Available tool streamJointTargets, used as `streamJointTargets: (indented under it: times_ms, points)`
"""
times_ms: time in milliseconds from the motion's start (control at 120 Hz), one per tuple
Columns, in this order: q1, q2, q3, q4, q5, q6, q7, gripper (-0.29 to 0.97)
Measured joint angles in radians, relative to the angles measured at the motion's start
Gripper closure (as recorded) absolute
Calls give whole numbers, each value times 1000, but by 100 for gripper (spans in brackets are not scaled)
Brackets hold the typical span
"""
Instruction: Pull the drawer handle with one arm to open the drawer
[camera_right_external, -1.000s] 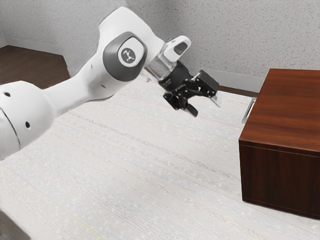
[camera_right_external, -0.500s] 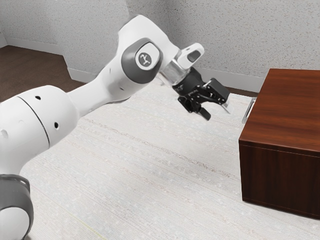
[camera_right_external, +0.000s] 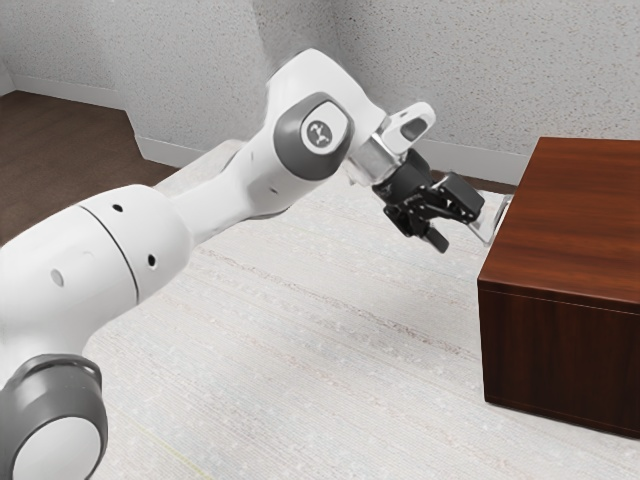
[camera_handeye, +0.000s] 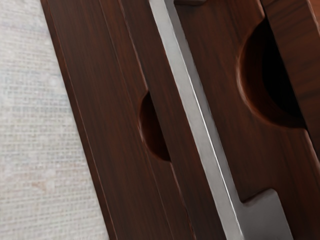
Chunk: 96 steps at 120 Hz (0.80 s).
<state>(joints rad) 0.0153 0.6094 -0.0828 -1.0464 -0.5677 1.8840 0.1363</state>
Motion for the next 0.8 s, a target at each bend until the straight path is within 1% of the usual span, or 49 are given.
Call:
streamJointTargets:
  times_ms: [117, 425, 800]
  points:
    - [3, 13, -1, 11, 1, 2, 4, 0]
    - [19, 72, 1, 128, -3, 21, 13, 0]
    - [11, 136, -12, 159, -36, 72, 16, 0]
